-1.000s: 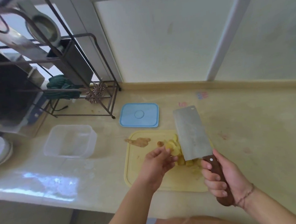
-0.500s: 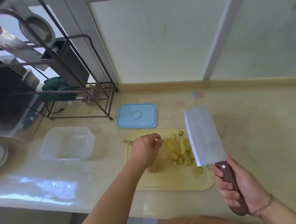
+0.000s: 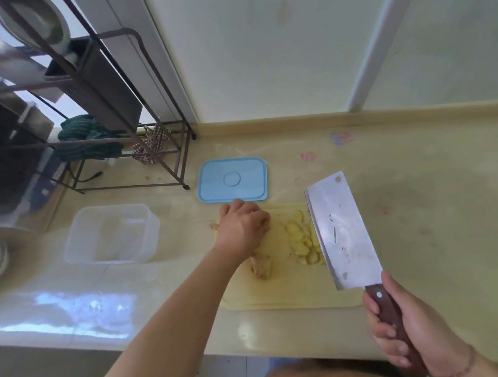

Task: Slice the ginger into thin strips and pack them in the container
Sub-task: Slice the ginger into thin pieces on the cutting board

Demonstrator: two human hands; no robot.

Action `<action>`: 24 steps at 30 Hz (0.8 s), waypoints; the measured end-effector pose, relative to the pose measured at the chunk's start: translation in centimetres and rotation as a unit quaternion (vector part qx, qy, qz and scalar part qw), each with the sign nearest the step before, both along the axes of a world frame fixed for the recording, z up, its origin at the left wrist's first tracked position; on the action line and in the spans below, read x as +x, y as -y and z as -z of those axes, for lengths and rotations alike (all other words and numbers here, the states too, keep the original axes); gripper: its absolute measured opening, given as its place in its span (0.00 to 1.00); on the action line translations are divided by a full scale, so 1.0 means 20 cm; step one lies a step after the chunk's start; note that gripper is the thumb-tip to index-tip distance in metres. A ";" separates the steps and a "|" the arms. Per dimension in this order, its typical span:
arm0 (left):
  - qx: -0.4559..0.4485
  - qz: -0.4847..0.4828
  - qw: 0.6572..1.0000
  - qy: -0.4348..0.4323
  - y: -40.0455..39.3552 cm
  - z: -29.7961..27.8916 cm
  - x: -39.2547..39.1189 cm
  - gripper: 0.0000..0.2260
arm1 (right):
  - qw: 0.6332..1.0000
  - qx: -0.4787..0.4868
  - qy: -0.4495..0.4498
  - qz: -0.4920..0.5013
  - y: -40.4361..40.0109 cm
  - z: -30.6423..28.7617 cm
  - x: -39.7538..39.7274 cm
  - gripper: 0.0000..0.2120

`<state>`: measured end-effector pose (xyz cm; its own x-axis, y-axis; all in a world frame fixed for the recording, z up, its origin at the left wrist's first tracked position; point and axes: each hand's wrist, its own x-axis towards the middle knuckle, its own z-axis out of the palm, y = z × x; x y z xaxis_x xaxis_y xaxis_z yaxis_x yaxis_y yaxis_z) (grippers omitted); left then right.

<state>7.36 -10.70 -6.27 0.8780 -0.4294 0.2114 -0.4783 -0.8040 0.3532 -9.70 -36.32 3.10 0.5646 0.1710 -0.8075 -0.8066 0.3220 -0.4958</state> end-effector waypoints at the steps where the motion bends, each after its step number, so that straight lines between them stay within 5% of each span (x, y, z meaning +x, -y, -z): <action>1: -0.006 -0.015 1.000 0.013 -0.02 0.01 -0.01 0.09 | 1.000 -0.016 0.004 -0.011 -0.02 0.00 -0.01 0.30; 8: -0.089 0.141 0.986 0.005 -0.23 0.01 -0.32 0.17 | 0.977 -0.143 0.073 -0.139 -0.18 0.00 -0.04 0.29; 12: -0.115 0.082 0.990 0.013 -0.19 0.10 -0.43 0.14 | 0.966 -0.193 0.087 -0.146 -0.28 0.03 0.00 0.24; 16: -0.184 -0.008 0.983 -0.005 -0.02 0.11 -0.51 0.14 | 0.922 -0.302 0.141 -0.194 -0.30 0.09 0.01 0.34; 21: -0.195 -0.026 0.980 -0.012 0.08 0.10 -0.56 0.12 | 0.866 -0.391 0.190 -0.248 -0.30 0.13 -0.04 0.24; 24: -0.208 -0.015 0.978 -0.022 0.07 0.10 -0.55 0.13 | 0.862 -0.386 0.216 -0.247 -0.28 0.16 -0.04 0.29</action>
